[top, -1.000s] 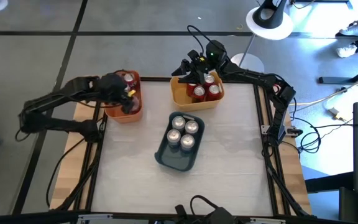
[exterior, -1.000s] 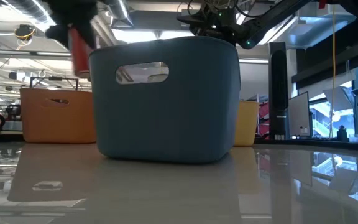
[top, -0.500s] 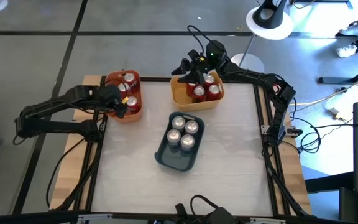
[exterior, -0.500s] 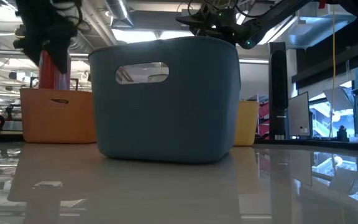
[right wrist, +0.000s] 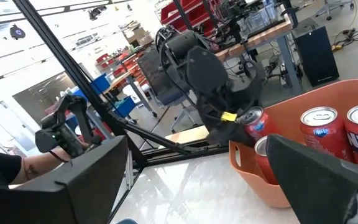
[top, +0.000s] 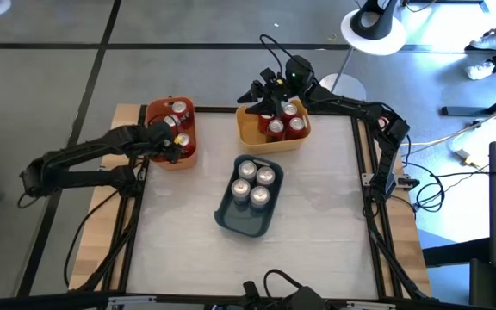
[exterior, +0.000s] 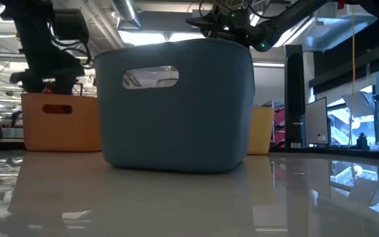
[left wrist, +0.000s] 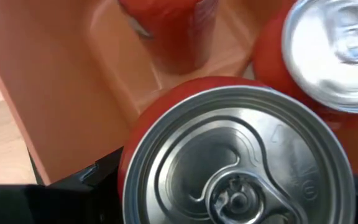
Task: Sort soda cans
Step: Put the orange soda can into the orange bin
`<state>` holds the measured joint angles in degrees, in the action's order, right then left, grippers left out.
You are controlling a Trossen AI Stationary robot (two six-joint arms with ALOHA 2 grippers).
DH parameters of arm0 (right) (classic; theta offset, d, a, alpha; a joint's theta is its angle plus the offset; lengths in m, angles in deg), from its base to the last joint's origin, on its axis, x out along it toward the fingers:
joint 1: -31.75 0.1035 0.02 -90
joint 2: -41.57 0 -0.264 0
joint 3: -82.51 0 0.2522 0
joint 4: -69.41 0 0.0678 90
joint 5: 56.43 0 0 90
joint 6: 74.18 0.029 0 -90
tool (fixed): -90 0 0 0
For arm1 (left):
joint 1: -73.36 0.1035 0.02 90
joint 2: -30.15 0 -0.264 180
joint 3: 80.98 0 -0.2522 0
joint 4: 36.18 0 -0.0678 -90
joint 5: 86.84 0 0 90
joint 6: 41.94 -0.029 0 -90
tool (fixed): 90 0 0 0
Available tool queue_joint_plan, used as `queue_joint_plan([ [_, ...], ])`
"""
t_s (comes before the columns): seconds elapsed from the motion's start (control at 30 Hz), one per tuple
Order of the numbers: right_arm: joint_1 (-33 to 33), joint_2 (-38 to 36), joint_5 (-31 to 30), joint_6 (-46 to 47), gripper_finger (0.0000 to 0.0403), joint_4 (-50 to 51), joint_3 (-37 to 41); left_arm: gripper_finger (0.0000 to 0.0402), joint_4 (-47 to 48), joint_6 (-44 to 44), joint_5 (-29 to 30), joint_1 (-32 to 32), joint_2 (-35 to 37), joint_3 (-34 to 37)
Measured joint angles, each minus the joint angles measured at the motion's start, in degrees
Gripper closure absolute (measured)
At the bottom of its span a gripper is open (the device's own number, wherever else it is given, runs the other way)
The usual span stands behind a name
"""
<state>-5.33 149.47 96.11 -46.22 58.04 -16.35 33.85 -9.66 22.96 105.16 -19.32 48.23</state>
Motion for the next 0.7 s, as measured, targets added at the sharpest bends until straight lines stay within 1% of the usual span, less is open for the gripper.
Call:
queue_joint_plan([
  [0.17, 0.0, 0.0, -0.02, -0.02, 0.0022, 0.0, 0.0, 0.0098, -3.25, 0.12, 0.06, 1.65, 0.0, 0.9],
  [0.27, 0.0, 0.0, -0.01, -0.02, 0.0022, 0.0, 0.0, 0.0098, -3.08, 0.9, 0.03, 2.14, -0.37, 1.68],
  [0.47, 0.0, 0.0, 0.01, -0.02, 0.0022, 0.0, 0.0, 0.0098, -4.98, 4.6, -0.23, 2.23, -1.31, 3.69],
  [0.63, 0.0, 0.0, 0.01, -0.02, 0.0022, 0.06, 0.0, 0.0097, -6.38, 4.82, -0.25, 2.23, -1.25, 4.16],
  [0.7, 0.0, 0.0, 0.01, 0.0, 0.0022, 0.07, 0.0, 0.0091, -6.41, 4.83, -0.25, 2.23, -1.26, 4.17],
])
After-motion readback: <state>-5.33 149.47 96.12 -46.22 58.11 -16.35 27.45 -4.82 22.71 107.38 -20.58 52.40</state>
